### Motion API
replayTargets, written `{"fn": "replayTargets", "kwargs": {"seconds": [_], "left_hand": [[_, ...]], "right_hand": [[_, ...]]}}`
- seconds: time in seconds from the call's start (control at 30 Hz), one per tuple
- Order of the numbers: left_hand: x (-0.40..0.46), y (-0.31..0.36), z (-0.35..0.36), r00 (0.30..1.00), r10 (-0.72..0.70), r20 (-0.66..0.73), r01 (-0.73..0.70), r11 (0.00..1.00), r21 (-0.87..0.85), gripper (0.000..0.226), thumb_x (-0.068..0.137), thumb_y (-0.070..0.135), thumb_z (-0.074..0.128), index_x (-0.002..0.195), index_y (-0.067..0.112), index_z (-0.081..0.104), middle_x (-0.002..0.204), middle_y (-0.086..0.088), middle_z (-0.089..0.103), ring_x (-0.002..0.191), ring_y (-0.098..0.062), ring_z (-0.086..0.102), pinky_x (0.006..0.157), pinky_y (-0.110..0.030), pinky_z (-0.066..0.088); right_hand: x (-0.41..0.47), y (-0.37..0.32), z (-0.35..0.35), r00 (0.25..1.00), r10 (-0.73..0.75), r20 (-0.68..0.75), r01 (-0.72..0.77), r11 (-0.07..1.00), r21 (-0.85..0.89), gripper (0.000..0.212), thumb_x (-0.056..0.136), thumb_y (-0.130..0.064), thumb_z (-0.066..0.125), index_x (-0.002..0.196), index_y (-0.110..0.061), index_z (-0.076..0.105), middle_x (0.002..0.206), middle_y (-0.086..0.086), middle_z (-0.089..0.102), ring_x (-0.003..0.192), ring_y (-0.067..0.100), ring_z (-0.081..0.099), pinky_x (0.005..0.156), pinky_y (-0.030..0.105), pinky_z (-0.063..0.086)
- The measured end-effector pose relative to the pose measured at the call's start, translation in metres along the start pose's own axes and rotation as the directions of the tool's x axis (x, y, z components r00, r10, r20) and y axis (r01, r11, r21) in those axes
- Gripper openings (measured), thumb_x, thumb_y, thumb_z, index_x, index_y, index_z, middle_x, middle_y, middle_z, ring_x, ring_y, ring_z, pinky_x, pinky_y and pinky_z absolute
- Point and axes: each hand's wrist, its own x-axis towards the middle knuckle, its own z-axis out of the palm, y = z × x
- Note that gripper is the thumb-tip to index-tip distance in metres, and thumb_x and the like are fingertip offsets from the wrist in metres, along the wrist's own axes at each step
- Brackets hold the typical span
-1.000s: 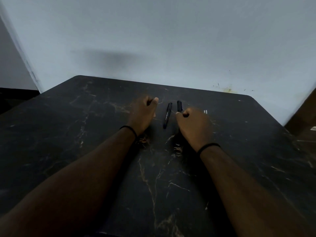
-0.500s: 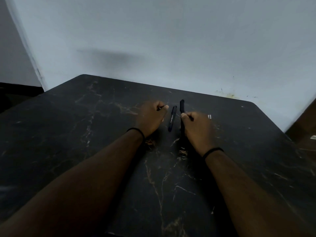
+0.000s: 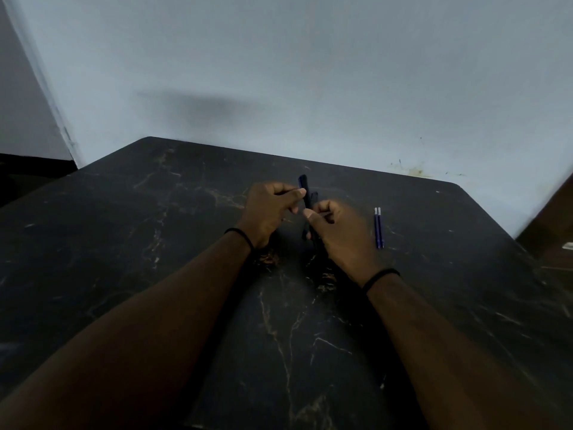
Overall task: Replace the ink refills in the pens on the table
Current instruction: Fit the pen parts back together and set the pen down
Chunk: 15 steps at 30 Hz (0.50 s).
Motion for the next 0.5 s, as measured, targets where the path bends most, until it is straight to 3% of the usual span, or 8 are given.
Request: {"fn": "replayTargets", "kwargs": {"seconds": [0.17,0.3,0.4,0.5], "left_hand": [[0.001,-0.004,0.003,0.999,0.049,-0.015,-0.048,0.995,0.083,0.021,0.092,0.015,0.067,0.093,-0.005,0.071,0.060,-0.008,0.060,0.036,0.003,0.045,0.043,-0.007,0.037],[0.003,-0.011,0.006,0.992,0.120,-0.037,-0.103,0.947,0.305,0.027,0.094,0.026,0.063,0.082,0.004,0.072,0.061,-0.003,0.065,0.057,-0.012,0.058,0.068,-0.034,0.053],[0.002,-0.012,0.008,0.990,0.140,-0.015,-0.121,0.900,0.418,0.027,0.094,0.029,0.061,0.076,0.011,0.070,0.064,-0.003,0.068,0.061,-0.017,0.062,0.071,-0.037,0.055],[0.003,-0.013,0.008,0.987,0.161,-0.012,-0.136,0.866,0.481,0.030,0.093,0.030,0.061,0.073,0.008,0.069,0.069,-0.008,0.069,0.067,-0.024,0.065,0.070,-0.037,0.054]], "right_hand": [[0.004,0.009,0.000,0.993,0.051,-0.111,-0.060,0.995,-0.079,0.024,0.084,-0.039,0.071,0.069,-0.023,0.062,0.066,-0.003,0.066,0.062,0.013,0.063,0.057,0.032,0.050],[0.010,0.014,-0.007,0.966,0.067,-0.248,-0.133,0.958,-0.256,0.035,0.083,-0.039,0.066,0.061,-0.013,0.060,0.056,-0.002,0.059,0.054,0.011,0.055,0.050,0.026,0.037],[0.017,0.015,-0.008,0.970,0.106,-0.219,-0.180,0.918,-0.352,0.040,0.088,-0.035,0.062,0.056,-0.013,0.050,0.051,-0.003,0.050,0.052,0.016,0.052,0.047,0.024,0.027],[0.023,0.011,-0.002,0.975,0.115,-0.191,-0.190,0.878,-0.439,0.029,0.090,-0.037,0.057,0.076,-0.012,0.064,0.077,0.009,0.066,0.077,0.030,0.063,0.061,0.027,0.039]]}}
